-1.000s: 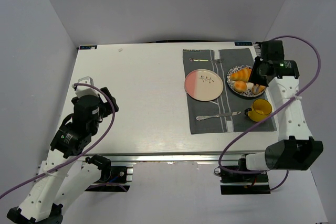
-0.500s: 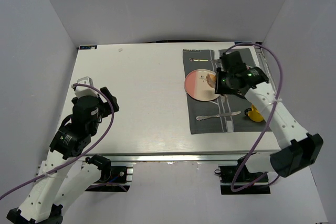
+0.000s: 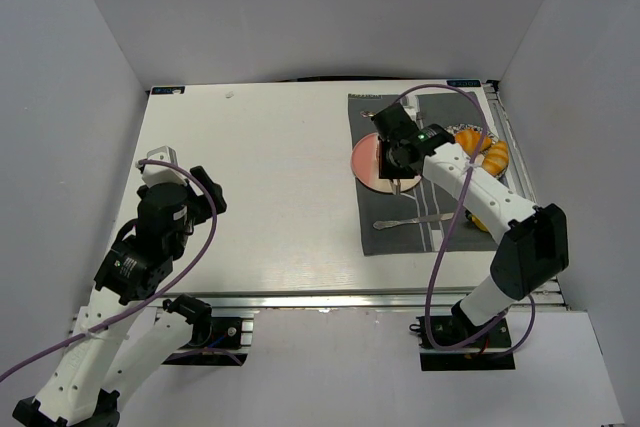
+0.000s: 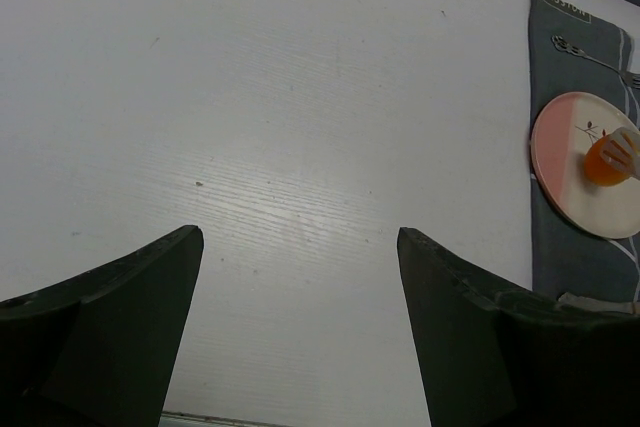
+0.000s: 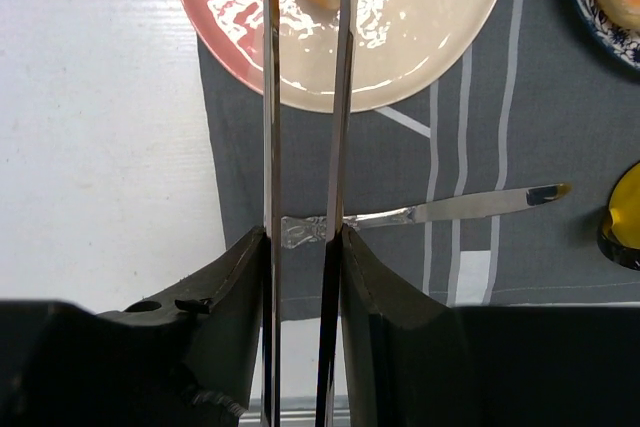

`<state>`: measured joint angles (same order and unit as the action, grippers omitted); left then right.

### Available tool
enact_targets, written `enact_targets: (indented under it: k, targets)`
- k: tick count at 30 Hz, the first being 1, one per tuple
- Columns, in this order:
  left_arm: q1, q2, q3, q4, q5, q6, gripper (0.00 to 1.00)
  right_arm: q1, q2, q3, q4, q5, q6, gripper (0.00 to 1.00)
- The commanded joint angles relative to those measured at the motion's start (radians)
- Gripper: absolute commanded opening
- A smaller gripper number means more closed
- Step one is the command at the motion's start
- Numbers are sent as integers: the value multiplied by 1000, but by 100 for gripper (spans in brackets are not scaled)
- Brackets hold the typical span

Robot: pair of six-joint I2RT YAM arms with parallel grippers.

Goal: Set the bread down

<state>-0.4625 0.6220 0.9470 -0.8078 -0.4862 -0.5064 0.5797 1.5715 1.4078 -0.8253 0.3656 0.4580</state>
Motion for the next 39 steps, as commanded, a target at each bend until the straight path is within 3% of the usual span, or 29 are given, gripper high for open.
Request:
enact_targets:
  k: [1, 8, 18, 39]
  targets:
    - [-5, -8, 1, 4, 9, -6, 90, 17, 10, 33, 48, 125, 28, 24]
    - [-4, 1, -5, 12, 15, -6, 90, 42, 33, 25, 57, 98, 28, 31]
    - [-4, 2, -10, 13, 15, -3, 90, 68, 5, 19, 49, 72, 36, 54]
    - [-4, 2, -11, 15, 20, -4, 90, 106, -60, 26, 23, 49, 56, 56]
